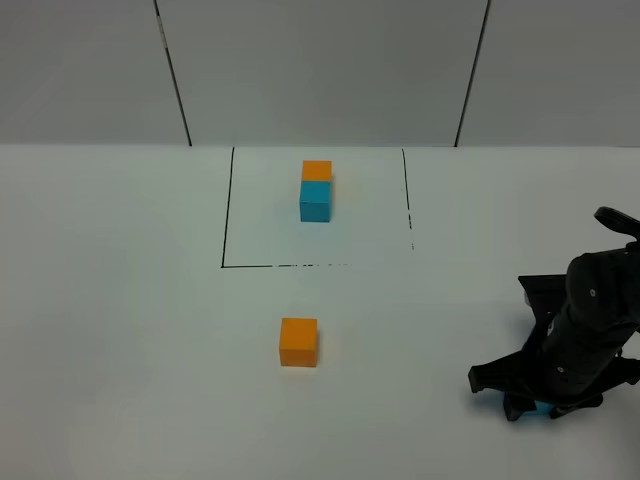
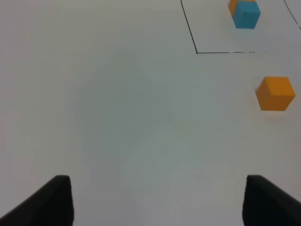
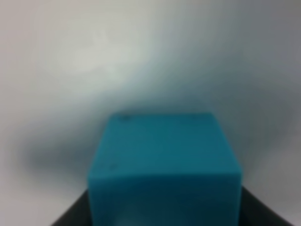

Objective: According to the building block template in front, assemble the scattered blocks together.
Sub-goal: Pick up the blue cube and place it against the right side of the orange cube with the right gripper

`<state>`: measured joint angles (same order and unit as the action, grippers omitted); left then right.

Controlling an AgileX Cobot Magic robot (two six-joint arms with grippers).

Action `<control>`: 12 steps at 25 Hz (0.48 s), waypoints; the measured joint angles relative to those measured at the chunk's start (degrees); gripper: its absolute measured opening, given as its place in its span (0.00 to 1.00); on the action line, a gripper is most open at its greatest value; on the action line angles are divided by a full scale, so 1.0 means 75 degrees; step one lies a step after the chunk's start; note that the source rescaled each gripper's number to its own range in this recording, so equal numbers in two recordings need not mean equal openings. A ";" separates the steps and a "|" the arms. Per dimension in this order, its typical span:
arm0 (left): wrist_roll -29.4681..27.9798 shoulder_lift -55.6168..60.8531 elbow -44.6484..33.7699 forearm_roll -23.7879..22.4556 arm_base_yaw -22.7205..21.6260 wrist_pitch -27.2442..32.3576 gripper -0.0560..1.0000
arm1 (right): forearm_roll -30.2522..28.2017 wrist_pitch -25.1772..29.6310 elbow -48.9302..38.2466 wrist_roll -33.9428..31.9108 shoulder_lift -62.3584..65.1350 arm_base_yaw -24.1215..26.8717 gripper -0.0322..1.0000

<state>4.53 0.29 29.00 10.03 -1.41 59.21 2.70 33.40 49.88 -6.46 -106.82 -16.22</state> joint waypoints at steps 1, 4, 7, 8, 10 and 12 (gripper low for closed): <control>0.0000 0.0000 0.0000 0.0000 0.0000 0.0000 0.58 | 0.0021 0.0108 0.0072 0.0179 0.0000 0.0000 0.04; 0.0000 0.0000 0.0000 0.0000 0.0000 0.0000 0.58 | -0.0114 0.0787 0.0545 0.1027 -0.0043 -0.0151 0.04; 0.0000 0.0000 0.0000 0.0000 0.0000 0.0000 0.58 | -0.1115 0.1760 0.1464 0.1869 0.0004 -0.0611 0.04; 0.0000 0.0000 0.0000 0.0000 0.0000 0.0000 0.58 | -0.1436 0.2133 0.1835 0.2148 0.0004 -0.0753 0.04; 0.0000 0.0000 0.0000 0.0000 0.0000 0.0000 0.58 | -0.2108 0.2802 0.2495 0.2885 0.0004 -0.1062 0.04; 0.0000 0.0000 0.0000 0.0000 0.0000 0.0000 0.58 | -0.2664 0.3433 0.3148 0.3630 -0.0092 -0.1357 0.04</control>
<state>4.53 0.29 29.00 10.03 -1.41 59.21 -17.27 59.14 73.49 20.76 -107.51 -26.40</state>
